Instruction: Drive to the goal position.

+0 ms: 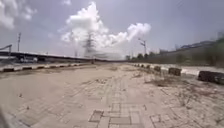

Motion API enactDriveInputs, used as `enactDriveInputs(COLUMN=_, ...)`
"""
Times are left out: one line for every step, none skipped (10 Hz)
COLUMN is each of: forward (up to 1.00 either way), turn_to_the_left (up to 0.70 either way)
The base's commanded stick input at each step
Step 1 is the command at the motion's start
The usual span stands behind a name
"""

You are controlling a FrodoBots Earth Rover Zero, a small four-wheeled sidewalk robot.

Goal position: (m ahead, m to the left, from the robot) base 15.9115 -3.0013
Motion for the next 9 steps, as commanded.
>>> enactDriveInputs(forward=1.0, turn_to_the_left=0.0)
enactDriveInputs(forward=1.0, turn_to_the_left=0.0)
enactDriveInputs(forward=1.0, turn_to_the_left=0.0)
enactDriveInputs(forward=1.0, turn_to_the_left=0.0)
enactDriveInputs(forward=1.0, turn_to_the_left=0.0)
enactDriveInputs(forward=1.0, turn_to_the_left=0.0)
enactDriveInputs(forward=1.0, turn_to_the_left=0.0)
enactDriveInputs(forward=1.0, turn_to_the_left=0.0)
enactDriveInputs(forward=1.0, turn_to_the_left=0.0)
